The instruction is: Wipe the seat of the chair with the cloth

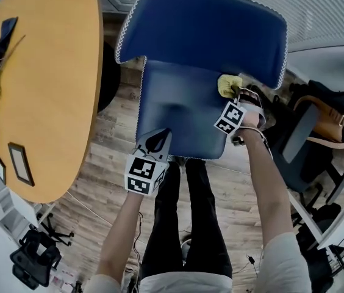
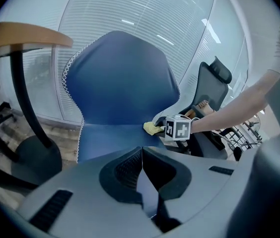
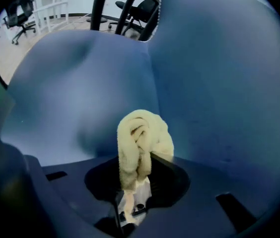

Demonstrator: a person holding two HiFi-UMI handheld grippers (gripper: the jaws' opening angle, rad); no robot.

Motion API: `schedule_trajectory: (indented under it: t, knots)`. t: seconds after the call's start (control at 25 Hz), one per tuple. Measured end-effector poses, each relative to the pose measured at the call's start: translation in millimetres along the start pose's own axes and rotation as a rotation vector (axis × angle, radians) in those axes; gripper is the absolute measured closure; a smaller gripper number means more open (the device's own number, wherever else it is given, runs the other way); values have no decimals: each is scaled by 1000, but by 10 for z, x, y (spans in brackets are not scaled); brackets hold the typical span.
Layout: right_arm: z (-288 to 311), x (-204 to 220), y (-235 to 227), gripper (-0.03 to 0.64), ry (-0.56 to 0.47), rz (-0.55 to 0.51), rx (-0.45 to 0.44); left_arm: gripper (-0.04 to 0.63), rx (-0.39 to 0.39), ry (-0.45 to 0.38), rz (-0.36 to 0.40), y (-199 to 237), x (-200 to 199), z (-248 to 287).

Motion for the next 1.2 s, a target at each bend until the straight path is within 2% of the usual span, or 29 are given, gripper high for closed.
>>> schedule_trajectory:
  t: [0.08, 0.32, 0.6, 1.2]
  knots:
    - [25, -1, 80, 517, -12, -54, -51, 568, 4, 3, -5, 7, 58, 19]
    - [13, -9, 52, 520, -28, -69, -135, 568, 12, 10, -22, 34, 186, -14]
    - [-59, -36, 161, 528, 19, -34, -77, 568, 10, 22, -21, 66, 288, -75]
    - [-280, -65, 446, 528, 18, -25, -88, 568, 44, 40, 60, 6, 288, -162]
Point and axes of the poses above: the fingertips, and each gripper's own axes: z forward along the fingers, y to its left, x out of its underside, the point moved 7 cm from there along -z, backward along the fingers, and after that the axes turned 10 degrees about x, right-handed, at the moved point
